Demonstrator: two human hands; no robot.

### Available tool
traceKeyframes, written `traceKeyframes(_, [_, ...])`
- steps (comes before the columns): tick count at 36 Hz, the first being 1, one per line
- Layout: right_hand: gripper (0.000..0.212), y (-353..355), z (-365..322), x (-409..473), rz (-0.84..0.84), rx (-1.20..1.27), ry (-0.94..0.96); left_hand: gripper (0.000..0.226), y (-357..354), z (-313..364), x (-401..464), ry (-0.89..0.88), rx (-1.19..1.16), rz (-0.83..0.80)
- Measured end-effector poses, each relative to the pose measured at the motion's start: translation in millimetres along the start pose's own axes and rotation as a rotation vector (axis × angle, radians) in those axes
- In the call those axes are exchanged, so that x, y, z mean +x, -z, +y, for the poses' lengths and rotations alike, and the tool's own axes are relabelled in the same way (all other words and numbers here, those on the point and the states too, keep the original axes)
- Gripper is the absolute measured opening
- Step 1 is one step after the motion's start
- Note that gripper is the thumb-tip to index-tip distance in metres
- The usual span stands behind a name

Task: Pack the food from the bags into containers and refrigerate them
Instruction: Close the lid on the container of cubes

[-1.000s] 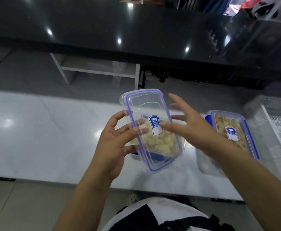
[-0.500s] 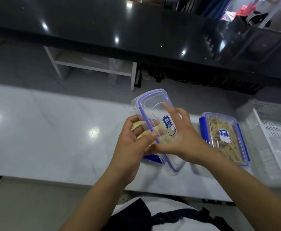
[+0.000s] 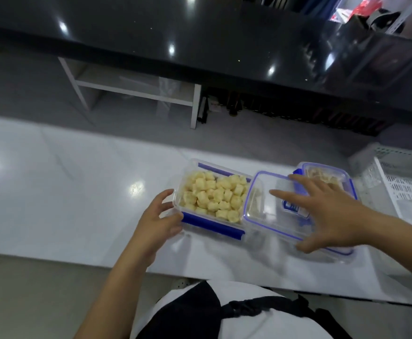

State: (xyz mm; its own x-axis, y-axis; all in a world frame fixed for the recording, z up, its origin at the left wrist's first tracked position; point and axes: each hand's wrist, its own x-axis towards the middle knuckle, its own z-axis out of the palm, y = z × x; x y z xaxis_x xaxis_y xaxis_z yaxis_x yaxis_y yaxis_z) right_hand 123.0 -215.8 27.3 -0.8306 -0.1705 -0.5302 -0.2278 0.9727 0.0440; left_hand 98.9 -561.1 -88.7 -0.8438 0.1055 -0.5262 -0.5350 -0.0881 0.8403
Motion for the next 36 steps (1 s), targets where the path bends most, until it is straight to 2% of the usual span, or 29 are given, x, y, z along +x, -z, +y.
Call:
traceKeyframes(4, [0.113, -9, -19, 13, 0.008, 0.020, 0.043, 0.058, -6, -1, 1, -0.030, 0.004, 0.063])
traceKeyframes(10, [0.113, -10, -39, 33, 0.063, 0.042, 0.061, 0.063, -6, -3, -1, -0.028, -0.054, 0.051])
traceKeyframes(23, [0.113, 3, -24, 30, 0.022, -0.039, 0.068, 0.065, -2, -7, 1, -0.018, -0.153, 0.029])
traceKeyframes(28, [0.110, 11, -39, 37, 0.126, 0.063, 0.088, 0.066, -1, -10, 6, -0.009, -0.176, 0.021])
traceKeyframes(36, [0.107, -18, -49, 41, 0.090, 0.123, 0.079, 0.065, 3, -6, 16, -0.015, -0.241, 0.066])
